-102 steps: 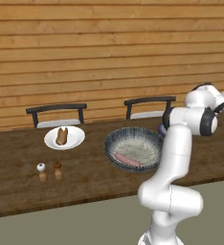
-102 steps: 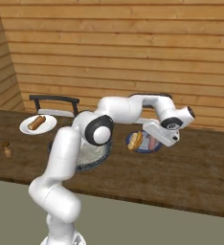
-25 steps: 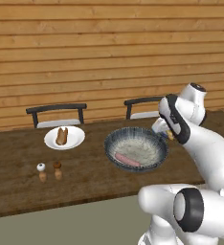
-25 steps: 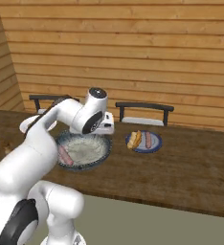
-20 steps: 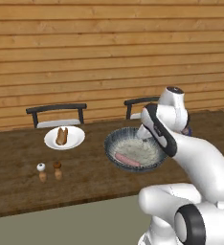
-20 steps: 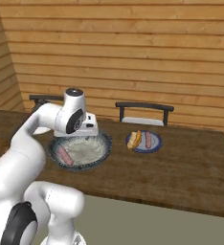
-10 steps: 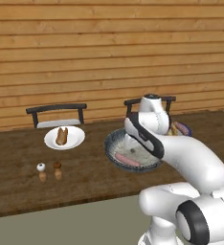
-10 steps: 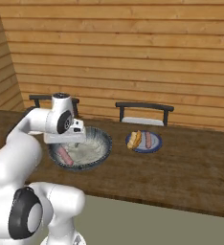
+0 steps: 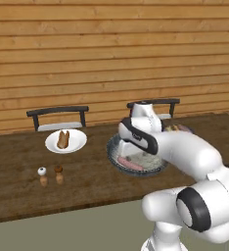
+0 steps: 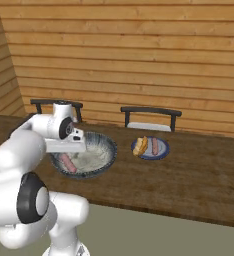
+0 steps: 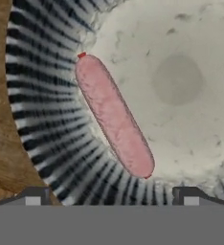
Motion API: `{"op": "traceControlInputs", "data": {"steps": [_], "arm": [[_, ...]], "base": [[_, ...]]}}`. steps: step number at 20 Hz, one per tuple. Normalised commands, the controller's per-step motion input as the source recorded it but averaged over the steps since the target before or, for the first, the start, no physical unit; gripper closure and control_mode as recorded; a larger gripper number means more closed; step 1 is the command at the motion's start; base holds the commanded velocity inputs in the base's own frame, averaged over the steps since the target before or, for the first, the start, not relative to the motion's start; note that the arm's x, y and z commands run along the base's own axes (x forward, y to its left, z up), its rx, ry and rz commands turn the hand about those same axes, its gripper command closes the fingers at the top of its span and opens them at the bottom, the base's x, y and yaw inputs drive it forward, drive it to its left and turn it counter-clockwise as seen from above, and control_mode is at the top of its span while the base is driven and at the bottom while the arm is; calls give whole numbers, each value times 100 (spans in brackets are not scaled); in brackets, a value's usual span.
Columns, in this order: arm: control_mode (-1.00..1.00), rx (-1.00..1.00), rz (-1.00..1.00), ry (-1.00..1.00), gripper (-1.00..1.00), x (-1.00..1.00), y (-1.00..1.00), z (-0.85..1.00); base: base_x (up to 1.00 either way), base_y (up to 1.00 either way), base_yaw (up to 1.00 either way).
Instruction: Place one bun and one sausage from the bowl on each plate.
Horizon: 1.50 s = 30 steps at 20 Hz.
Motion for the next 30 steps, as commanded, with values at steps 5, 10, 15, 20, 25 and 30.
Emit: {"op": "traceControlInputs", "data": {"steps": [5, 10, 15, 20, 25, 30], "arm": [[-100, 0, 0, 14, -100, 53, 0, -25], [-100, 0, 0, 11, -100, 17, 0, -39], [-100, 0, 0, 3, -100, 0, 0, -16], [-100, 0, 0, 1, -100, -24, 0, -4], [-100, 0, 0, 5, -100, -20, 2, -18], [-100, 0, 0, 10, -100, 1, 4, -24]], "base": [[0, 0, 0], [0, 0, 0], [0, 0, 0], [0, 0, 0], [0, 0, 0], [0, 0, 0]]}}
